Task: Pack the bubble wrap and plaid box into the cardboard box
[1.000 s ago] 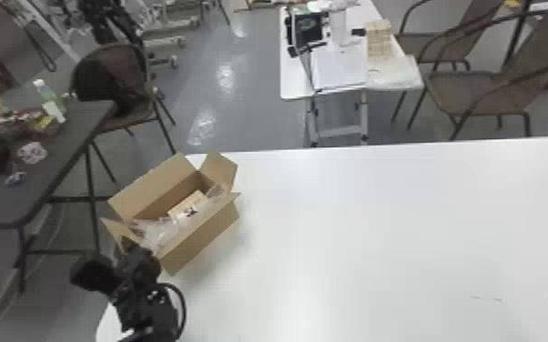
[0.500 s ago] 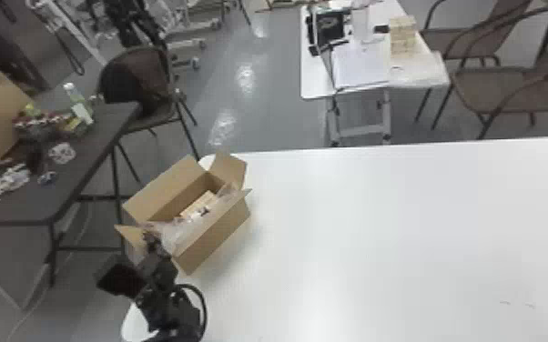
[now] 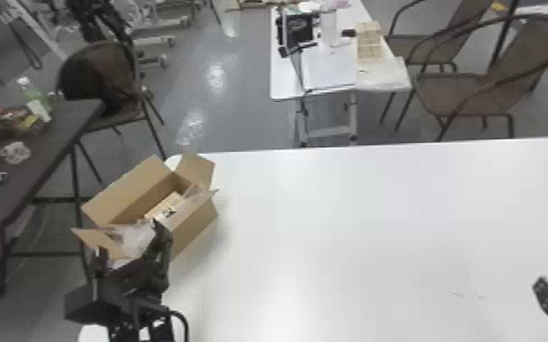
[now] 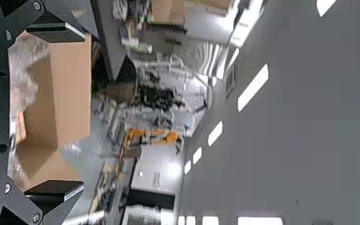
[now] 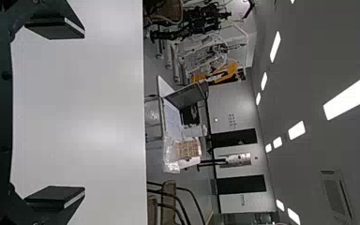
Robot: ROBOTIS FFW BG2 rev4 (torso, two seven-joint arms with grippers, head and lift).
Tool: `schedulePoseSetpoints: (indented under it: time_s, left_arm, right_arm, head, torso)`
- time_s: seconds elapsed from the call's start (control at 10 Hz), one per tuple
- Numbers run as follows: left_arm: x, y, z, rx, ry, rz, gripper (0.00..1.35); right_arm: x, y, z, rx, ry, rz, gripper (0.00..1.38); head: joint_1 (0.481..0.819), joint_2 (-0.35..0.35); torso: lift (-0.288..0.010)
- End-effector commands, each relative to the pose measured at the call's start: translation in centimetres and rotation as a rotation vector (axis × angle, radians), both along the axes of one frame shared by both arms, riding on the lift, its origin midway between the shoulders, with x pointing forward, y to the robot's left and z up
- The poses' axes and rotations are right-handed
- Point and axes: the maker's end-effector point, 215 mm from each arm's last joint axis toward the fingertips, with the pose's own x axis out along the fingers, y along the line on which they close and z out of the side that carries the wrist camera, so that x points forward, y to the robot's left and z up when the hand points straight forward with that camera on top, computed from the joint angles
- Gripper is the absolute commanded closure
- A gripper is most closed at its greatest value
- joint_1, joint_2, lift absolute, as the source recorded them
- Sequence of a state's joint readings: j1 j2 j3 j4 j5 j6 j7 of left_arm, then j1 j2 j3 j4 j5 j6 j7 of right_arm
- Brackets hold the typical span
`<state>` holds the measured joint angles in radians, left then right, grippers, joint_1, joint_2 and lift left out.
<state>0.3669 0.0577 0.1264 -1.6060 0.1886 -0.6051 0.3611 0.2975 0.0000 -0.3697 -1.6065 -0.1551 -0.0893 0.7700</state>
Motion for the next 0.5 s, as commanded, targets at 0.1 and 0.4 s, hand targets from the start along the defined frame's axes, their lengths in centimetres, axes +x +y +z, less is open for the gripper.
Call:
schedulePoseSetpoints:
  time_s: [0.1,0.4]
  left_arm:
    - [-2.3,-6.5,-2.3,-0.009,0.072,-0.175,0.18]
    - [-5.3,-12.7,-6.6,0.033,0.205,-0.384,0.18]
  right_arm:
    - [-1.2,0.0,0.6,-0.076,-0.011,0.012,0.12]
    - [-3.9,-0.2,0.2,-0.199,-0.019,-0.011,0.12]
  head:
    - [0.695,0.136]
    - [0.695,0.022]
  torso:
    - [-0.044]
    - [-0.044]
